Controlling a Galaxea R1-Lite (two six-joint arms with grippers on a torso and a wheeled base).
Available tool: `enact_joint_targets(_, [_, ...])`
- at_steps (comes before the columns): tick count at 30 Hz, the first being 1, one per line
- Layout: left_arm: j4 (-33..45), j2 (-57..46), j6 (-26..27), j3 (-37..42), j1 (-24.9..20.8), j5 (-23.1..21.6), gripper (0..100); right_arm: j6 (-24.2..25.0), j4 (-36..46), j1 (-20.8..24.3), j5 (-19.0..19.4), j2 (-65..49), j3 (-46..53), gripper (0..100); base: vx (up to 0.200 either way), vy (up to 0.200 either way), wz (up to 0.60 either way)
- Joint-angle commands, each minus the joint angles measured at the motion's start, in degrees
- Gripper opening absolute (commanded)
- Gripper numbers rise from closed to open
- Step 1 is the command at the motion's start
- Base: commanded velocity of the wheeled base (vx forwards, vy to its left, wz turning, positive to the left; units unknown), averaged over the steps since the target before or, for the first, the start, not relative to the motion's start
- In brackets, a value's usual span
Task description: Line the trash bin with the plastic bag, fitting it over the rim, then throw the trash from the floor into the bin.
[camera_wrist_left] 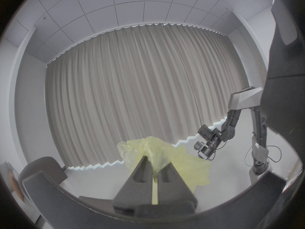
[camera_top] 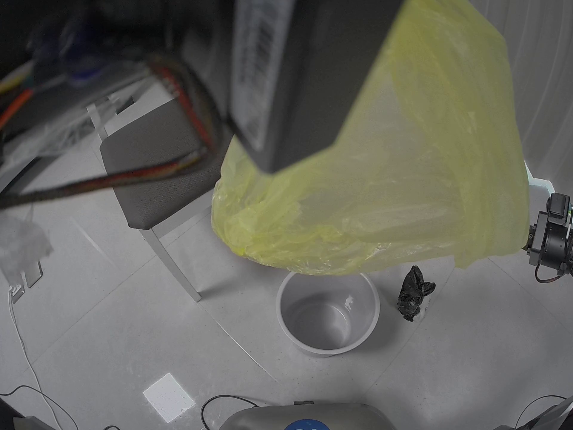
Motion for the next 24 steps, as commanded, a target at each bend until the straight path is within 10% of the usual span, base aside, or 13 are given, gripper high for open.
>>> enact_joint_targets(1, [0.21, 0.28, -0.15, 0.14, 1.94, 3.62, 0, -0.10, 0.22, 0.49, 0.29, -2.54, 0.54, 0, 0.000, 0.000, 0.00])
enact_joint_targets(24, [14.80, -0.95, -26.34, 3.04, 14.42, 5.47, 0, -1.33, 0.66, 4.70, 0.12, -3.86, 2.03, 0, 0.000, 0.000, 0.00])
